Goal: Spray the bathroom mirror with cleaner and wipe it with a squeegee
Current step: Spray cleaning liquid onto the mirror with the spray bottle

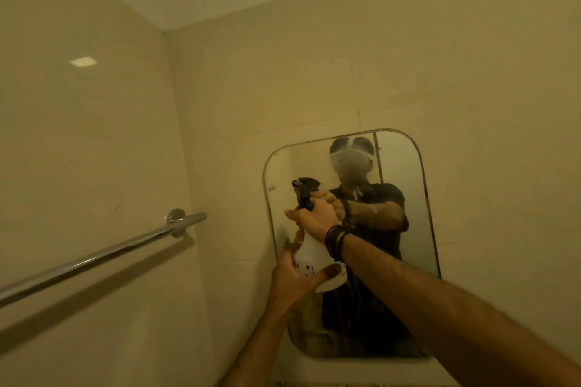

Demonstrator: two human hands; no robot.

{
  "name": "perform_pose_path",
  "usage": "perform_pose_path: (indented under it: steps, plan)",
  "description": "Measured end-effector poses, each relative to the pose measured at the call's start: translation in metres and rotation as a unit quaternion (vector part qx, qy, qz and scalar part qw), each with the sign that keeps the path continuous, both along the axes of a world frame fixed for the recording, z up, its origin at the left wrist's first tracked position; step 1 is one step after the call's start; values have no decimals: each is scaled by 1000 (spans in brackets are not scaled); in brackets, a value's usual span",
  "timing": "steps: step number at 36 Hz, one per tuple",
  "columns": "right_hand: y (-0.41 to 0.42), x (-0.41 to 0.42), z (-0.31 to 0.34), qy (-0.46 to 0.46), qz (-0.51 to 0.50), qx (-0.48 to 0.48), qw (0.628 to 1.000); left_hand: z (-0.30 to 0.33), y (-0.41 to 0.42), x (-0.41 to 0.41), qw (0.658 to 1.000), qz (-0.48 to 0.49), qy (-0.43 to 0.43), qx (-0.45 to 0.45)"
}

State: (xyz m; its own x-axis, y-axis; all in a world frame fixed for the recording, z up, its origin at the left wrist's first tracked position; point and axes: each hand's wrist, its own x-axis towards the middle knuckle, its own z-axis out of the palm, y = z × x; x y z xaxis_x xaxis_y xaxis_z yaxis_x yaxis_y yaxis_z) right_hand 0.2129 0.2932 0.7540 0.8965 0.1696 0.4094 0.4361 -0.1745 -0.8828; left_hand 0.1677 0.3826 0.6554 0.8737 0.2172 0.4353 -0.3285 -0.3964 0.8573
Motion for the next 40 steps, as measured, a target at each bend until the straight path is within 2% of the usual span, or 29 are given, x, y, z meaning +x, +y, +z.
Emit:
perform_pose_path:
  steps: [10,15,21,30,34,40]
  plan:
    - [-7,10,4,-29,-106,42,993,-2,-2,11,998,-55,0,-21]
    - [-40,10,3,-25,-160,52,985,-3,-35,13,995,-93,28,-36]
    - [-83,-4,2,-13,-162,72,984,-1,-75,11,990,-136,34,-19]
    - [-136,-24,6,-16,-235,96,967,5,-122,6,980,-196,29,1]
    - [-148,-28,2,-7,-225,82,971,4,-130,2,976,-218,22,17]
    - [-146,-28,-11,23,-144,17,989,-8,-125,-3,969,-240,41,49]
